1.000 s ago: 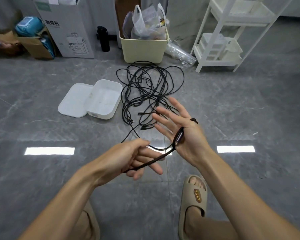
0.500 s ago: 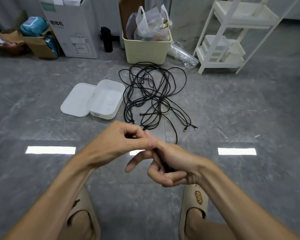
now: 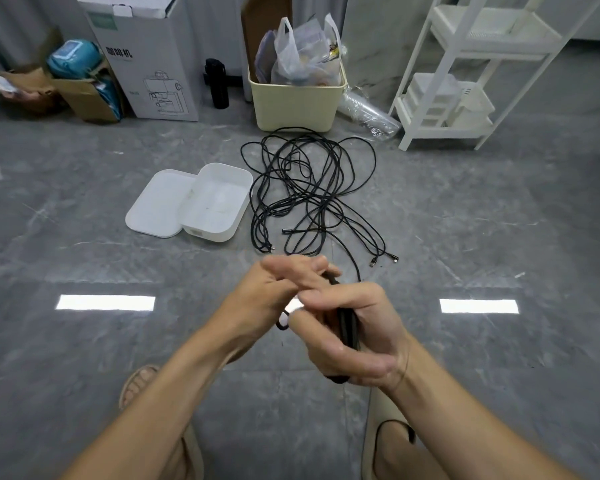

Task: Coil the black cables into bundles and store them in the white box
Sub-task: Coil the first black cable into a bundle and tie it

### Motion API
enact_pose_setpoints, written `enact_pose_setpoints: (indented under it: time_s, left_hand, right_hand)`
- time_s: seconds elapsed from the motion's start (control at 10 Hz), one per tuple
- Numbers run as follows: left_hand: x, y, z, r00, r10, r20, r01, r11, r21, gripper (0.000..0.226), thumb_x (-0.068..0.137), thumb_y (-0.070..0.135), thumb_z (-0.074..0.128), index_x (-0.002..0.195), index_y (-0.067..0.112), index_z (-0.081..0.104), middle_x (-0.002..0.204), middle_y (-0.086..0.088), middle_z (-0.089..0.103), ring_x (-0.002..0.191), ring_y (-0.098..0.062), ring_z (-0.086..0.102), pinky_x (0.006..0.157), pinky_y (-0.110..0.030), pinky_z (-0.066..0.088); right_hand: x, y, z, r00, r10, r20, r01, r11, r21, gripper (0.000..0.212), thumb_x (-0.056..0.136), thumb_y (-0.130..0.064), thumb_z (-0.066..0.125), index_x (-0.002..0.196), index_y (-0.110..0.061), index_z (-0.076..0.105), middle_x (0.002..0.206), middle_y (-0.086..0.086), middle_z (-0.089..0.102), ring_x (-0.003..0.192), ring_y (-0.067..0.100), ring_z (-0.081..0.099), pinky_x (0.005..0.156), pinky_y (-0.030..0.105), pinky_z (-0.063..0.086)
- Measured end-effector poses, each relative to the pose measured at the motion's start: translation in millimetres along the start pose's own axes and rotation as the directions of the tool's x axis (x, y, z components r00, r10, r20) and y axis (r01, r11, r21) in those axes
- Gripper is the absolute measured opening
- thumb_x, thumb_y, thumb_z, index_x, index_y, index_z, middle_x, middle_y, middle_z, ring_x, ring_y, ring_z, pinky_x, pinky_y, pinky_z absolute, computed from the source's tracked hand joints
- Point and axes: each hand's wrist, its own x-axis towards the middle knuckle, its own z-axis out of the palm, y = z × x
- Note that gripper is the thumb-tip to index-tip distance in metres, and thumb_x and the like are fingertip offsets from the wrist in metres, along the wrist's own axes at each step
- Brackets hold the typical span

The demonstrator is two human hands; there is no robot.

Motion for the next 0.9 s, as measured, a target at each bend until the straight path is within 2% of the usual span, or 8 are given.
enact_pose_setpoints:
  time_s: [0.1,0.2,0.3,0.4,0.5,0.7,0.8,0.9]
  left_hand:
    - [-2,-13,6,0.998,-0.044,-0.050,0.051,0.986,0.158,0.031,0.103,0.008,0.047,0.092,0.021,0.072,0.100,0.003,0.076,0.109,-0.026,0.064,0.078,-0.007,0.050]
    - [-1,-25,9,0.988,-0.154,0.008,0.151,0.979,0.137,0.034,0.108,0.015,0.032,0.123,0.005,0.061,0.116,-0.007,0.070,0.110,-0.018,0.064,0.075,-0.006,0.048]
    - [5,-24,9,0.924,-0.299,0.239,0.369,0.862,-0.348,0.060,0.101,0.050,0.020,0.131,0.013,0.057,0.127,-0.006,0.069,0.121,-0.017,0.063,0.101,-0.029,0.047]
    - [7,-27,5,0.880,-0.303,0.366,0.449,0.779,-0.437,0.072,0.100,0.057,0.015,0.134,0.010,0.056,0.135,-0.010,0.062,0.128,-0.024,0.058,0.105,-0.028,0.047]
    - [6,-26,6,0.853,-0.306,0.423,0.492,0.743,-0.454,0.077,0.099,0.060,0.015,0.133,0.007,0.060,0.137,-0.015,0.061,0.129,-0.026,0.056,0.106,-0.030,0.046]
    - [5,-20,7,0.841,-0.321,0.436,0.520,0.703,-0.486,0.082,0.099,0.062,0.016,0.129,0.000,0.061,0.132,-0.022,0.062,0.124,-0.032,0.060,0.100,-0.031,0.052]
    - [3,-16,7,0.832,-0.335,0.443,0.532,0.707,-0.465,0.082,0.097,0.063,0.021,0.123,0.001,0.068,0.128,-0.024,0.064,0.118,-0.034,0.063,0.095,-0.032,0.054]
    - [-1,-15,10,0.804,-0.363,0.472,0.553,0.748,-0.367,0.080,0.096,0.064,0.025,0.123,0.002,0.068,0.123,-0.024,0.067,0.112,-0.033,0.067,0.093,-0.032,0.054]
  right_hand:
    - [4,-3,3,0.986,-0.169,-0.004,0.166,0.966,0.197,0.047,0.097,0.010,0.033,0.140,0.001,0.050,0.097,0.039,0.064,0.065,0.043,0.071,0.053,0.035,0.058]
    - [-1,-12,1,0.949,-0.309,-0.066,0.316,0.917,0.244,0.052,0.095,0.013,0.037,0.141,-0.004,0.052,0.122,0.042,0.057,0.108,0.054,0.063,0.095,0.051,0.053]
    - [-5,-26,1,0.839,-0.496,-0.225,0.531,0.837,0.132,0.056,0.094,0.011,0.035,0.143,-0.010,0.054,0.139,0.032,0.053,0.126,0.045,0.055,0.109,0.049,0.043]
    - [-9,-37,-4,0.707,-0.621,-0.339,0.662,0.750,0.007,0.058,0.095,0.008,0.034,0.145,-0.017,0.049,0.143,0.024,0.053,0.130,0.039,0.055,0.110,0.048,0.042]
    - [-12,-45,-8,0.605,-0.686,-0.405,0.713,0.693,-0.107,0.060,0.093,0.004,0.038,0.147,-0.022,0.045,0.140,0.020,0.057,0.128,0.034,0.058,0.110,0.045,0.044]
    - [-14,-52,-14,0.450,-0.750,-0.485,0.681,0.639,-0.358,0.072,0.087,0.000,0.051,0.151,-0.031,0.038,0.141,0.011,0.059,0.124,0.027,0.061,0.112,0.042,0.042]
    - [-12,-49,-16,0.384,-0.809,-0.446,0.545,0.588,-0.598,0.060,0.100,-0.003,0.044,0.149,-0.037,0.036,0.145,0.002,0.053,0.126,0.018,0.059,0.109,0.036,0.045]
    - [-13,-48,-24,0.269,-0.910,-0.315,0.163,0.366,-0.916,0.061,0.104,-0.009,0.044,0.149,-0.047,0.027,0.149,-0.012,0.045,0.133,0.004,0.049,0.110,0.030,0.040]
